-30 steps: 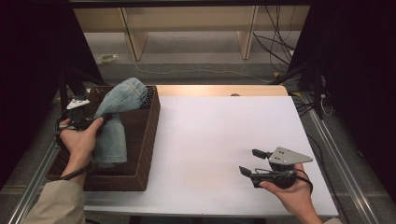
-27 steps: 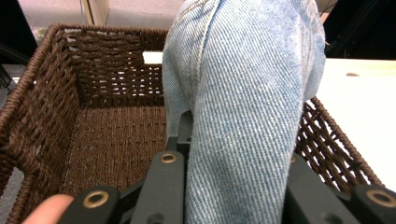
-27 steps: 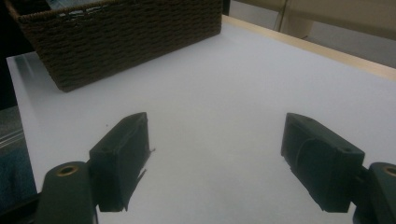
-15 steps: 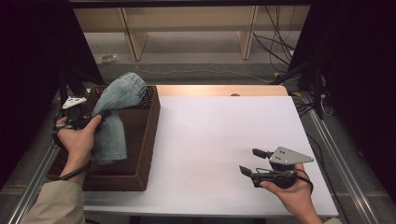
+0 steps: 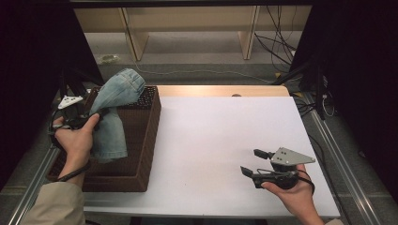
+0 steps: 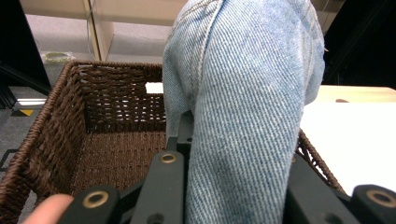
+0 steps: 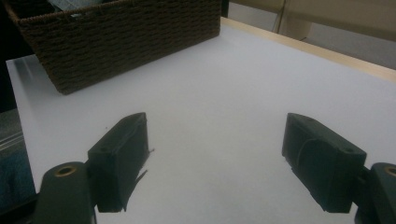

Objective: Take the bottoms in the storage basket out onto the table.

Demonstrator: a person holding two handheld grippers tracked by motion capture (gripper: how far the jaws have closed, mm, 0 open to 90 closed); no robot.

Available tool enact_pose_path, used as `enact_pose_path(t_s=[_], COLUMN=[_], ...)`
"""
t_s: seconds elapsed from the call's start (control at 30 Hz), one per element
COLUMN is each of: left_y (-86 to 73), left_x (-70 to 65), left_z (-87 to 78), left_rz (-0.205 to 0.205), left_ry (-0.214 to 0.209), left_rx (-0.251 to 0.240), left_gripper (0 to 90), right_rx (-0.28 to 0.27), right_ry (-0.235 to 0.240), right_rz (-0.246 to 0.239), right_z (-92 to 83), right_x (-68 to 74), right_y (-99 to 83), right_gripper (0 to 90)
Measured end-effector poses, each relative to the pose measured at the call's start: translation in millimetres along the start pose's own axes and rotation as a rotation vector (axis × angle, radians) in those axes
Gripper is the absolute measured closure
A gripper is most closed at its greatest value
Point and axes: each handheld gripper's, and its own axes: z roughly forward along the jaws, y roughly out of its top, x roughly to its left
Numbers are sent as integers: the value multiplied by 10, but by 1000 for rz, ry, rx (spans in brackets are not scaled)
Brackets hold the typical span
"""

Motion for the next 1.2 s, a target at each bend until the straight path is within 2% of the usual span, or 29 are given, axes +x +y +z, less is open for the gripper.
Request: enact_pose_path(t_s=[0.4, 0.83, 1.2], left_y=[31, 100, 120], left_x=[-4, -68, -85], left_z=[-42, -120, -154], left_rz=[3, 13, 3], left_ry=[4, -7, -14], left_rx=[-22, -58, -77], left_gripper=[742, 742, 742], right_rx=[0, 0, 1], right_ry=[-3, -5, -5], right_rz=[-1, -3, -6], right_z=[1, -4, -5], right_x=[0, -2, 0], right_y=[0, 0, 1], right_gripper=[238, 238, 238])
